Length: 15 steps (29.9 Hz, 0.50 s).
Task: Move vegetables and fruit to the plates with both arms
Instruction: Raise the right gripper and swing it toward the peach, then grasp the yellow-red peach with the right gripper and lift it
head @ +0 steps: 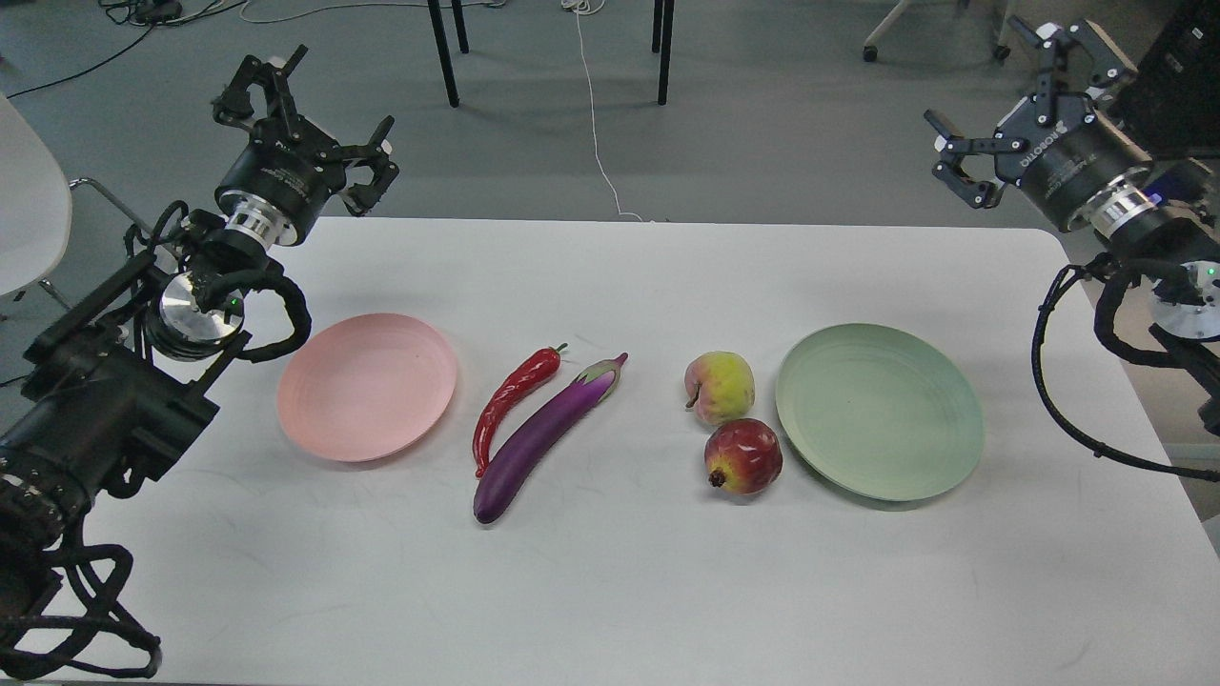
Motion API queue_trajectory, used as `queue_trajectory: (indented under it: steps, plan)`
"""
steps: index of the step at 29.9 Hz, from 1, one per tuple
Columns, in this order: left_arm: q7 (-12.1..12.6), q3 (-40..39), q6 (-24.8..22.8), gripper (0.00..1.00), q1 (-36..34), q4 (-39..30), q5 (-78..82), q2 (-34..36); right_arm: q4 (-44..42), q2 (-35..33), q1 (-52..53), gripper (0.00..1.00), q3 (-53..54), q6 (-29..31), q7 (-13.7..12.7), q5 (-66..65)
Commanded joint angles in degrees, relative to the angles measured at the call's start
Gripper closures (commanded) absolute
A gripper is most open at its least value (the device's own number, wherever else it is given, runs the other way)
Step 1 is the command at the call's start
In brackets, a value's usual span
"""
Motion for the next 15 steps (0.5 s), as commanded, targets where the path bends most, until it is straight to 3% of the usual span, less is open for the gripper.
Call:
queue_trajectory:
  steps: [1, 8, 15]
  plan:
    - [0.0, 0.1, 0.0, 0.01, 0.1, -0.1, 0.0, 0.7, 0.9, 0.5, 9.9, 0.01, -11.6, 0.0, 0.1, -8.4]
    - [-0.1, 0.1, -0.1, 0.01, 0.2, -0.1, 0.0, 3.0, 2.3, 8.6, 27.3, 0.01, -35.4, 0.0, 0.0, -25.0]
    - [-0.3, 0.1, -0.2, 0.01, 0.2, -0.2, 0.0, 5.6, 2.5, 18.7, 31.1, 0.02, -48.4, 0.0, 0.2, -42.9]
